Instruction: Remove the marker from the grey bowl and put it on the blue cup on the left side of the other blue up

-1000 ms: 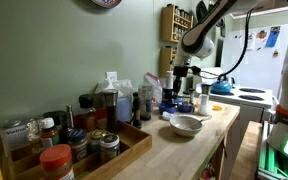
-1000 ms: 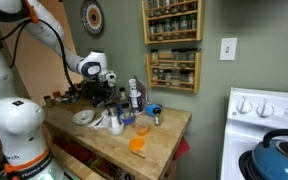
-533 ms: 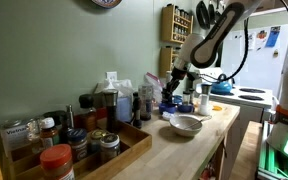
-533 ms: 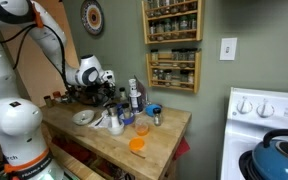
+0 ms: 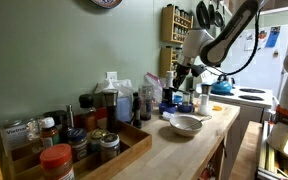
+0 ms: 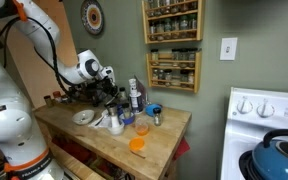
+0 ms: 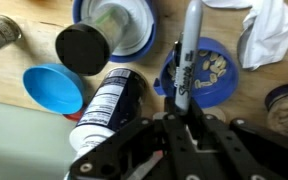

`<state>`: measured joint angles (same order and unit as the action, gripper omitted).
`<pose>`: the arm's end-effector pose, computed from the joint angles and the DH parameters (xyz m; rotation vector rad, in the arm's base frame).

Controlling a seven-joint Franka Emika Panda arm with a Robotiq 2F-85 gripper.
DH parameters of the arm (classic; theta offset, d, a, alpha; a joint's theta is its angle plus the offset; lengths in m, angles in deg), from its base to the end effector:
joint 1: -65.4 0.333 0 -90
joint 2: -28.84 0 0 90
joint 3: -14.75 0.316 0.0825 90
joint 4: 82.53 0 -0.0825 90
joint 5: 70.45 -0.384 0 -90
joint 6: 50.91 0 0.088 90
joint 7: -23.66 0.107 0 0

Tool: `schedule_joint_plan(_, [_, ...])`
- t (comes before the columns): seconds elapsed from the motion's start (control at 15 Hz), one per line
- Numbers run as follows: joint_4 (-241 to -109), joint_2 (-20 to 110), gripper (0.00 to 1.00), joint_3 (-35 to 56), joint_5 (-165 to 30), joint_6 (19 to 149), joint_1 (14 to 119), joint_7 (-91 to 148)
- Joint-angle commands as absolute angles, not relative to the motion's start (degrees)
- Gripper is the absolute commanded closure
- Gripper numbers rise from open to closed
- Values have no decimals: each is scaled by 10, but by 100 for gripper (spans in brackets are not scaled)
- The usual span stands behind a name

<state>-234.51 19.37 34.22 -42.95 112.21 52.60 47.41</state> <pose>0.4383 0.0737 0.3255 2.9045 0.2099 0.5739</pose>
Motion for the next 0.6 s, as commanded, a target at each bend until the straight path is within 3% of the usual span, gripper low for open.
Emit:
schedule_joint_plan(0.0, [-2345, 194, 85, 348, -429, 1118, 529, 480])
schedule_joint_plan(0.07, [-2345, 194, 96, 349, -429, 1117, 530, 481])
schedule_joint_plan(0.53, [-2279, 291, 96, 366, -426, 1104, 535, 496])
